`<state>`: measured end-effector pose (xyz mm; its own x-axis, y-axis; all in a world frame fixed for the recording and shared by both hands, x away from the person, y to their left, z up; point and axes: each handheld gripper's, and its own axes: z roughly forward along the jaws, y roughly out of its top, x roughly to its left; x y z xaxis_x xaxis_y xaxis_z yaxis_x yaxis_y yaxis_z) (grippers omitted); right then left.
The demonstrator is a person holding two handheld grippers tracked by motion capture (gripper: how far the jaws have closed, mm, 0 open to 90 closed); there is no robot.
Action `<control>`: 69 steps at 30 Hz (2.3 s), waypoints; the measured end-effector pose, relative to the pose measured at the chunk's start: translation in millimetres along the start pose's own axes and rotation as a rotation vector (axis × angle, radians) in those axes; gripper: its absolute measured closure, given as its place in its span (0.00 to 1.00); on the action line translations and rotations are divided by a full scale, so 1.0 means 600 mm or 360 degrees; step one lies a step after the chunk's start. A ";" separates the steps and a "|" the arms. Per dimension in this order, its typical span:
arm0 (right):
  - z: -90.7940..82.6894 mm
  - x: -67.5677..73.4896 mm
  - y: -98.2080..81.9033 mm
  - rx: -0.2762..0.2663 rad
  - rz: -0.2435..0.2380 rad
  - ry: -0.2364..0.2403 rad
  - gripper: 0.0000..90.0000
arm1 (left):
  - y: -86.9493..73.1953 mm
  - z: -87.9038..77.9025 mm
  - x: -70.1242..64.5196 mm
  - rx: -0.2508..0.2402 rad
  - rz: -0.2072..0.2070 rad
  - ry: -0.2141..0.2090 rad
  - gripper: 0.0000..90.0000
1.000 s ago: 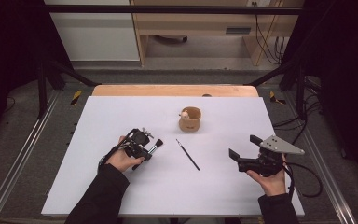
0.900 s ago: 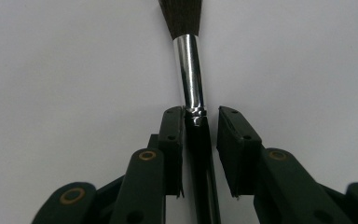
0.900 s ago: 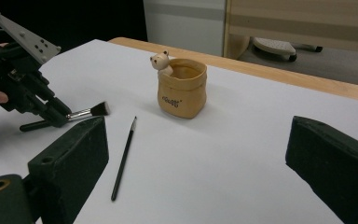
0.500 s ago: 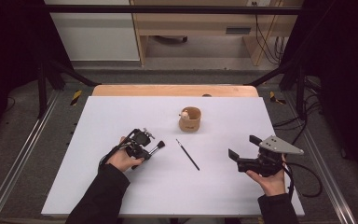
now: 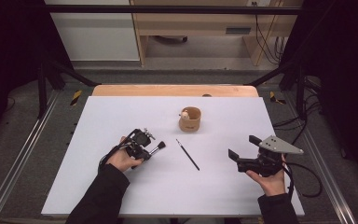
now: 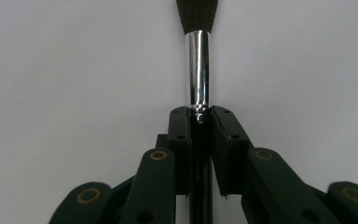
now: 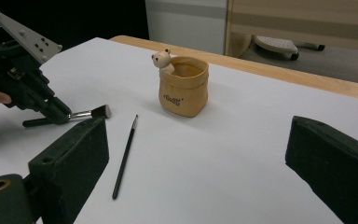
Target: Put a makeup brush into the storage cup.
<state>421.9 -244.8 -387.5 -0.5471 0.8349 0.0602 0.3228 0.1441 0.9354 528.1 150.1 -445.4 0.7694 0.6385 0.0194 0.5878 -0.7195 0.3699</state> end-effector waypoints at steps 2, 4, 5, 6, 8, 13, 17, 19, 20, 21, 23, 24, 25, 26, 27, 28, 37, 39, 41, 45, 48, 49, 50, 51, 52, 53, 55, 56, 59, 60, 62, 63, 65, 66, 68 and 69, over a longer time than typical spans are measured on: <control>0.000 0.000 0.000 0.0000 0.0001 0.0001 0.07 | -0.001 -0.004 0.000 -0.0018 0.0003 -0.0001 0.88; 0.000 0.000 0.000 0.0000 0.0000 0.0002 0.07 | -0.001 -0.004 -0.001 -0.0011 0.0009 -0.0001 0.88; 0.000 0.000 0.000 0.0001 0.0000 0.0004 0.07 | -0.002 -0.002 -0.002 0.0016 0.0043 0.0004 0.88; 0.000 0.000 0.000 0.0001 0.0000 0.0004 0.07 | -0.002 -0.002 -0.002 0.0016 0.0043 0.0004 0.88; 0.001 0.001 0.000 0.0002 -0.0004 0.0006 0.07 | -0.002 -0.002 -0.003 -0.0009 0.0025 -0.0019 0.88; 0.000 0.000 0.000 0.0002 -0.0001 0.0007 0.07 | -0.001 -0.002 -0.005 0.0016 0.0054 -0.0018 0.88; 0.000 0.001 0.000 0.0003 -0.0002 0.0006 0.07 | 0.000 -0.002 -0.005 0.0030 0.0066 -0.0011 0.87; 0.000 0.000 0.000 0.0002 -0.0003 0.0009 0.07 | 0.000 -0.001 -0.006 0.0048 0.0064 -0.0024 0.87; -0.001 0.000 0.000 0.0001 -0.0002 0.0009 0.07 | 0.000 0.000 -0.006 0.0066 0.0076 -0.0024 0.87; -0.001 0.000 0.000 0.0000 0.0000 0.0007 0.07 | -0.001 0.001 -0.006 0.0075 0.0078 -0.0027 0.87; -0.001 0.000 0.000 -0.0001 -0.0001 0.0008 0.07 | -0.001 0.000 -0.007 0.0081 0.0079 -0.0029 0.86; -0.001 0.000 0.000 -0.0001 0.0000 0.0008 0.07 | -0.001 0.000 -0.007 0.0088 0.0084 -0.0029 0.86; 0.000 0.000 0.000 0.0001 0.0001 0.0008 0.07 | -0.001 0.000 -0.007 0.0088 0.0084 -0.0029 0.86; 0.000 0.000 0.000 0.0003 -0.0002 0.0008 0.07 | 0.001 0.000 -0.008 0.0103 0.0090 -0.0022 0.86; 0.001 0.001 0.000 0.0003 -0.0004 0.0008 0.07 | 0.002 0.001 -0.009 0.0110 0.0092 -0.0017 0.87; 0.001 0.001 0.000 0.0003 -0.0005 0.0009 0.07 | 0.005 0.001 -0.012 0.0127 0.0100 -0.0002 0.87; 0.000 0.002 0.001 0.0001 0.0003 0.0014 0.07 | 0.009 0.002 -0.016 0.0154 0.0117 0.0022 0.88; 0.000 0.001 0.001 0.0003 -0.0007 0.0010 0.07 | 0.009 0.002 -0.016 0.0154 0.0121 0.0021 0.88; 0.001 0.002 0.000 0.0006 -0.0006 0.0011 0.07 | 0.008 0.002 -0.016 0.0150 0.0133 0.0021 0.88; 0.000 0.001 0.001 0.0005 -0.0004 0.0013 0.07 | 0.006 0.000 -0.016 0.0120 0.0147 0.0033 0.88; -0.001 0.000 0.001 0.0002 -0.0001 0.0011 0.07 | 0.004 -0.006 -0.014 0.0090 0.0149 0.0048 0.88; -0.001 0.000 0.001 0.0001 -0.0001 0.0011 0.07 | 0.003 -0.009 -0.013 0.0073 0.0144 0.0052 0.88; -0.001 0.000 0.001 0.0000 -0.0001 0.0012 0.07 | 0.002 -0.012 -0.012 0.0061 0.0133 0.0041 0.88; -0.002 0.000 0.001 -0.0002 -0.0001 0.0012 0.07 | 0.001 -0.016 -0.012 0.0039 0.0138 0.0047 0.88; -0.002 0.000 0.001 -0.0003 0.0000 0.0011 0.07 | 0.000 -0.020 -0.012 0.0021 0.0133 0.0044 0.88; -0.001 0.000 0.001 -0.0001 0.0001 0.0011 0.07 | -0.002 -0.023 -0.011 0.0009 0.0134 0.0046 0.88; -0.001 0.000 0.001 0.0000 -0.0001 0.0012 0.07 | -0.005 -0.029 -0.012 -0.0022 0.0119 0.0035 0.88; -0.001 0.001 0.001 0.0000 -0.0002 0.0013 0.08 | -0.006 -0.033 -0.011 -0.0040 0.0128 0.0041 0.88; -0.001 0.001 0.001 0.0001 -0.0003 0.0016 0.08 | -0.013 -0.043 -0.011 -0.0111 0.0104 0.0027 0.88; -0.001 0.001 0.001 0.0000 -0.0003 0.0016 0.08 | -0.015 -0.046 -0.012 -0.0139 0.0090 0.0030 0.88; -0.001 0.001 0.001 0.0001 -0.0001 0.0015 0.08 | -0.020 -0.052 -0.014 -0.0175 0.0082 0.0037 0.88; -0.001 0.001 0.001 0.0001 -0.0001 0.0015 0.08 | -0.020 -0.052 -0.014 -0.0175 0.0082 0.0037 0.88; 0.000 0.002 0.001 -0.0004 -0.0001 0.0018 0.08 | -0.026 -0.058 -0.015 -0.0221 0.0069 0.0037 0.88; 0.000 0.003 0.001 -0.0006 -0.0001 0.0019 0.08 | -0.033 -0.066 -0.017 -0.0279 0.0058 0.0037 0.88; -0.001 0.003 0.001 -0.0009 -0.0001 0.0022 0.08 | -0.035 -0.068 -0.019 -0.0309 0.0048 0.0044 0.88; -0.001 0.004 0.001 -0.0010 -0.0002 0.0020 0.08 | -0.042 -0.073 -0.022 -0.0351 0.0043 0.0045 0.88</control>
<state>420.6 -243.0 -386.4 -0.5572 0.8279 0.0637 0.3174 0.1415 0.9377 492.0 171.6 -414.1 0.7750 0.6294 0.0568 0.4958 -0.6613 0.5629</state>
